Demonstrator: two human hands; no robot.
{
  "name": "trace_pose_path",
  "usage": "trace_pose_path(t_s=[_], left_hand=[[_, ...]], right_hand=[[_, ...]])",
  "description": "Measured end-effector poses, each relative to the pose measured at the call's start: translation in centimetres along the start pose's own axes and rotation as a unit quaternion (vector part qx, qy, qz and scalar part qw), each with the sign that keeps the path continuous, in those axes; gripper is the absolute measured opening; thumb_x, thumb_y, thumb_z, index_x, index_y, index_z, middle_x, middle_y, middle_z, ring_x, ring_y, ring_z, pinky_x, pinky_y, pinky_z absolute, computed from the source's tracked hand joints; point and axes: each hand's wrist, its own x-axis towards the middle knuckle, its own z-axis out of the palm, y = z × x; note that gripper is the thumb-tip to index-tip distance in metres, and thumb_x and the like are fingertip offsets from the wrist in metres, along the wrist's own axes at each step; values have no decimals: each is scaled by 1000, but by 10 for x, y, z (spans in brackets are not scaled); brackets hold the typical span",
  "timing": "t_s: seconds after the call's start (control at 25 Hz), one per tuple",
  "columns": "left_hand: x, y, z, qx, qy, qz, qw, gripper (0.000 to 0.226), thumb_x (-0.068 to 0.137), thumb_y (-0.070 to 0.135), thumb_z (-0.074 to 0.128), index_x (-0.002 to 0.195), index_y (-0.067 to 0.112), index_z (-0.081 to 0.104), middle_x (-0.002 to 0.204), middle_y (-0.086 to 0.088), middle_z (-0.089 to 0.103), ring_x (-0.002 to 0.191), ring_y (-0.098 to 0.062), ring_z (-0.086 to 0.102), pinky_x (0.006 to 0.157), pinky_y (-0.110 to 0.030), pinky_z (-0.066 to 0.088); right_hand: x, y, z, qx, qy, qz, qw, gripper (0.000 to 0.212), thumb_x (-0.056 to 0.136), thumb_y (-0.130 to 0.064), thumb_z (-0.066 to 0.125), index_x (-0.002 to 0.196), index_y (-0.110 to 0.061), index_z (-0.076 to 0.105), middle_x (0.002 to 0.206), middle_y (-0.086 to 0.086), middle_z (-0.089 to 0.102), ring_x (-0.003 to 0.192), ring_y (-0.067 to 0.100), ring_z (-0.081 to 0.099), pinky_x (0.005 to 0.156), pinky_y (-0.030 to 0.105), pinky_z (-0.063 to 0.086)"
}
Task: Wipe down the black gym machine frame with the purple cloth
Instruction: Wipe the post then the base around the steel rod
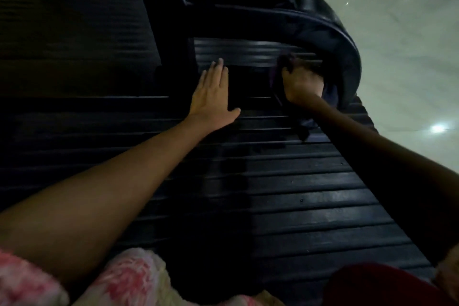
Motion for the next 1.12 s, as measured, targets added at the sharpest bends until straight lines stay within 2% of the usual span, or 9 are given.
trace_pose_path(t_s=[0.12,0.32,0.44,0.56,0.68,0.84,0.92,1.0,1.12], left_hand=[[15,-2,6,28,-63,-36,997,113,82,65,55,150,3,-10,158,-15,-16,146,-26,-13,118,-36,-9],[14,-1,9,36,-71,-18,997,119,78,72,54,149,6,-15,158,-16,-15,146,-27,-14,119,-37,-8],[15,-2,5,29,-95,-21,995,122,75,72,58,150,9,-15,158,-16,-16,146,-29,-14,118,-38,-8],[17,-2,5,39,-104,-27,993,126,72,73,61,150,10,-15,158,-17,-16,146,-29,-13,119,-40,-7],[18,-2,7,50,-101,-29,993,125,73,74,59,150,10,-15,158,-16,-16,146,-29,-13,119,-40,-7],[17,-2,9,61,-84,-25,994,121,74,75,56,151,10,-11,158,-18,-13,146,-30,-11,119,-41,-6],[17,-1,9,55,-83,-28,995,120,74,75,56,151,10,-9,158,-18,-13,146,-30,-11,119,-42,-6],[18,1,9,58,-92,-30,994,120,74,75,55,151,10,-10,158,-18,-14,146,-30,-13,119,-42,-6],[19,1,9,61,-95,-24,993,121,73,76,56,151,9,-9,157,-19,-14,146,-31,-12,119,-42,-6]], right_hand=[[-23,16,1,-31,15,-12,999,41,101,-30,34,123,-1,53,126,21,56,112,39,54,91,40,40],[13,1,-1,-63,-42,23,997,41,100,-27,31,127,-4,53,131,19,54,119,36,52,93,39,42],[16,-2,2,-20,1,33,999,41,101,-25,31,131,-4,47,135,22,48,123,37,45,99,41,35],[-17,14,11,17,54,-55,997,48,95,-31,31,125,3,49,126,27,51,116,40,47,93,42,32],[-53,33,9,115,230,-159,953,38,86,-23,37,100,7,57,96,29,60,90,37,52,74,39,29],[-70,54,-43,70,475,-262,837,27,99,-23,34,106,-2,51,103,23,57,86,28,45,73,37,32],[-52,69,-60,-38,500,-283,818,34,99,-30,34,118,-8,52,119,13,49,98,29,45,81,38,33],[-27,86,-56,-179,462,-302,814,39,99,-36,38,134,-20,45,134,4,42,113,30,40,89,39,34],[-8,94,-37,-198,442,-319,815,47,98,-36,47,143,-32,34,143,2,37,124,34,36,91,47,38]])
